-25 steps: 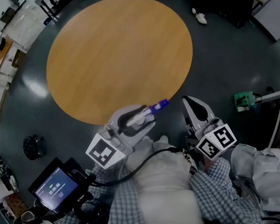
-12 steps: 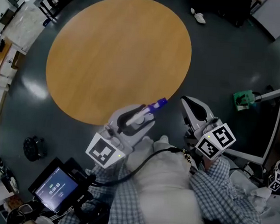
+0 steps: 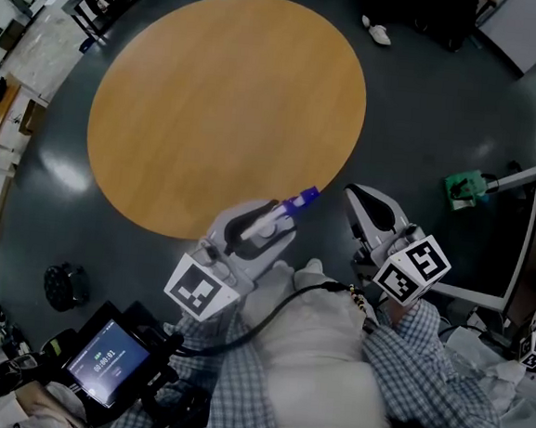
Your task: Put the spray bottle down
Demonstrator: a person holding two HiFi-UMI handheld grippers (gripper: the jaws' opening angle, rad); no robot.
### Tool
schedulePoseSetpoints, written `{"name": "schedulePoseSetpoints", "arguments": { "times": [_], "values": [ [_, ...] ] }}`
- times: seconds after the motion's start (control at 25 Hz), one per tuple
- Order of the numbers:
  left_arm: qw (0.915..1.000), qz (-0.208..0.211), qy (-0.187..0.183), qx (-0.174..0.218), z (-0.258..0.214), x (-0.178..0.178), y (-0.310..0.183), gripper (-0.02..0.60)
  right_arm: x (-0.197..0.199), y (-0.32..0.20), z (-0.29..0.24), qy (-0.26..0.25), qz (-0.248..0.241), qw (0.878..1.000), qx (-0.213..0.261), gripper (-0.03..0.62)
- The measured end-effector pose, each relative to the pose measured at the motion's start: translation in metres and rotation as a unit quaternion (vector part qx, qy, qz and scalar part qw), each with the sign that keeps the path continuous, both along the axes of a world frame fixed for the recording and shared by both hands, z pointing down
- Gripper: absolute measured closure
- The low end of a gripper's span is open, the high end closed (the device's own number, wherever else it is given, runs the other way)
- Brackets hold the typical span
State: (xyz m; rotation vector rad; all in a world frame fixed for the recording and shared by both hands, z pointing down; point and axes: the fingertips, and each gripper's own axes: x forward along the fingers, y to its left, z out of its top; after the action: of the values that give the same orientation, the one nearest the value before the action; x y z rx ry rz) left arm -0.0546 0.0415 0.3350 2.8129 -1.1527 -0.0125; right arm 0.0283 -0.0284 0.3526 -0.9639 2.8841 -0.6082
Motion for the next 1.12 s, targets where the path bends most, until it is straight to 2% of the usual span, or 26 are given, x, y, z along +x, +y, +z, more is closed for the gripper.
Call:
{"name": "schedulePoseSetpoints", "arguments": {
  "times": [0.28, 0.52, 0.8, 1.0, 1.12],
  "values": [
    [1.0000, 0.005, 0.002, 0.003, 0.003, -0.004, 0.005, 0.402, -0.002, 0.007, 0.000, 0.007, 0.006, 1.000, 0.010, 0.591],
    [0.9999, 0.008, 0.010, 0.006, 0.008, -0.013, -0.006, 0.402, 0.005, 0.001, 0.005, 0.009, 0.038, 0.999, 0.011, 0.591],
    [1.0000, 0.004, -0.004, 0.006, 0.021, -0.015, -0.078, 0.403, 0.020, -0.054, 0.017, 0.012, 0.057, 0.998, 0.003, 0.591],
    [0.9999, -0.006, 0.005, 0.015, 0.012, -0.013, -0.094, 0.402, 0.024, -0.054, 0.018, 0.017, 0.059, 0.998, 0.000, 0.591],
    [0.9998, -0.008, 0.012, 0.010, 0.013, -0.003, -0.129, 0.403, 0.030, -0.082, 0.023, 0.020, 0.054, 0.998, -0.008, 0.591]
  ]
}}
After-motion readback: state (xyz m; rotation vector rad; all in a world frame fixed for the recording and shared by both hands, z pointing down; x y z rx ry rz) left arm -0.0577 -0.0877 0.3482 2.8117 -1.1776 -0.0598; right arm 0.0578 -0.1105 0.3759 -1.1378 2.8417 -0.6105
